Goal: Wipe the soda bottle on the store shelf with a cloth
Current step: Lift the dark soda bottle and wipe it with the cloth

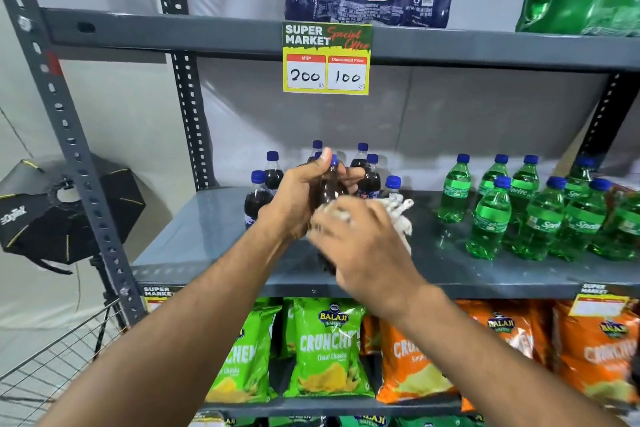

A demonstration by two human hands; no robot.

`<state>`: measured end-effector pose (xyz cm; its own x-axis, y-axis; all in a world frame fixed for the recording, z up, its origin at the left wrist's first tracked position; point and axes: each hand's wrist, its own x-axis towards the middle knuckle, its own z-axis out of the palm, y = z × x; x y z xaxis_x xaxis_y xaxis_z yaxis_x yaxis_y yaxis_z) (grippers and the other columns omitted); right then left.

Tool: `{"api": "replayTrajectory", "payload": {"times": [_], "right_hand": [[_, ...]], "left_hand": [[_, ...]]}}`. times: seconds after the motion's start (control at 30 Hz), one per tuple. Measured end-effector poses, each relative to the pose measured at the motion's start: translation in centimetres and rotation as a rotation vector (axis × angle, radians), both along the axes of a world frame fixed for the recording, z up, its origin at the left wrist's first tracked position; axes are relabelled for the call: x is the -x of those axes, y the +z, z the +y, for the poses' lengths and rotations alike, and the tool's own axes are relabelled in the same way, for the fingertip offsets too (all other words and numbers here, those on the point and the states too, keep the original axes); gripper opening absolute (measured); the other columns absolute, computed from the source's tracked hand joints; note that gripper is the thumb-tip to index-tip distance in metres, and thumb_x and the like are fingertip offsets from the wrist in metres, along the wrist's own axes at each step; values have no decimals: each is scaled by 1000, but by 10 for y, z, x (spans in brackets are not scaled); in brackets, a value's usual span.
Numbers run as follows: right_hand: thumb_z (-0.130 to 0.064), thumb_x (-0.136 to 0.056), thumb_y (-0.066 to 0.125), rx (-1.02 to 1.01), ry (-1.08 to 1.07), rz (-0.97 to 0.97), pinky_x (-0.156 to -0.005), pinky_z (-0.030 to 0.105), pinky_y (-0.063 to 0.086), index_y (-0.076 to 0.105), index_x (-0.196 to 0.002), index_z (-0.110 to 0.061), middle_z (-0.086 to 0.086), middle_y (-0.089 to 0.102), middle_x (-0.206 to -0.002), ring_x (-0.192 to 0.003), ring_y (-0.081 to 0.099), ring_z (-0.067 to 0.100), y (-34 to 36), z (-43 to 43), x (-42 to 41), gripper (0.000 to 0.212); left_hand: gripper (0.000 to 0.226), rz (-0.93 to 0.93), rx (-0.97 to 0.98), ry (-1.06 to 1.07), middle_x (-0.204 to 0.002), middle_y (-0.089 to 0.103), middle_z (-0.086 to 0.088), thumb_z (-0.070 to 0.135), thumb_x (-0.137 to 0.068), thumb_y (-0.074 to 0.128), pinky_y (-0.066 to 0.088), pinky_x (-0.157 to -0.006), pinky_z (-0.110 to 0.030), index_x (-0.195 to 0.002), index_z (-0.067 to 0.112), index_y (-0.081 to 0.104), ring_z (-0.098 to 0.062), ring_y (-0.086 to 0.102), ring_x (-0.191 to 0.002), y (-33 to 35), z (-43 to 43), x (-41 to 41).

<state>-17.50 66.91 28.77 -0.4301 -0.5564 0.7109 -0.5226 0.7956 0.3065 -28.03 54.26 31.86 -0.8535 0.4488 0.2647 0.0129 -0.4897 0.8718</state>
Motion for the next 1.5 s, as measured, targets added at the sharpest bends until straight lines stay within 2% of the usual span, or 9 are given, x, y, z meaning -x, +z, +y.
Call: {"api": "replayTrajectory", "payload": {"times": [0.1,0.23,0.43,0.63,0.77,0.93,1.23,1.37,1.5], "right_hand": [[-10,-95,50,-180,39,1,-89,42,42,71,-91,-16,-1,70,-107,-110,60,30,-31,5,-9,22],[-6,-94,46,-210,52,10,-83,42,46,71,-92,-16,0,70,-101,-100,63,30,-24,5,-6,26],[0,-80,39,75,-61,47,-74,45,48,70,-86,-9,7,71,-86,-83,62,35,27,-2,10,32],[-4,-84,51,-257,56,-87,-73,41,48,66,-88,-15,2,69,-95,-88,60,30,-35,8,-12,19],[12,-75,50,176,155,-100,-91,36,55,74,-112,-9,1,73,-118,-100,62,27,-21,14,3,49],[30,-65,57,765,84,-173,-109,16,41,71,-123,-7,-2,69,-122,-116,63,12,9,13,22,70],[36,-62,58,695,200,-309,-109,20,44,71,-125,-10,-10,64,-128,-123,60,6,-65,23,-18,79],[33,-66,59,794,127,-167,-108,24,47,74,-119,-6,3,70,-122,-117,64,14,-16,15,6,67],[25,-69,53,581,88,-96,-105,34,49,74,-115,-5,8,71,-120,-112,61,27,1,16,10,58]], "left_hand": [[36,37,27,22,-110,74,-23,37,-95,54,48,-105,-44,-84,5,66,-34,67,-113,0,-3,2],[35,24,50,54,-107,75,-22,36,-98,51,47,-104,-44,-86,5,64,-32,69,-109,-1,-5,1],[37,83,186,-41,-68,67,-2,38,-98,50,50,-60,-27,-72,15,64,-14,63,-61,-8,4,-10],[37,73,7,49,-111,74,-23,34,-100,46,51,-100,-42,-86,6,66,-37,66,-113,-19,-1,0],[42,48,-51,26,-112,73,-25,38,-102,43,52,-96,-46,-82,10,67,-38,65,-116,-14,0,1],[51,16,-68,-118,-118,73,-18,52,-98,47,57,-84,-39,-82,14,76,-30,71,-105,-8,5,-9],[45,15,-118,-8,-125,65,-29,42,-101,40,41,-110,-47,-78,11,62,-38,60,-123,-12,-4,-10],[42,1,-21,-55,-126,65,-29,45,-96,46,52,-97,-49,-84,11,69,-36,66,-112,-15,10,-22],[47,-28,-47,-93,-118,71,-21,42,-96,46,56,-90,-42,-93,7,76,-32,68,-109,-11,13,-27]]}}
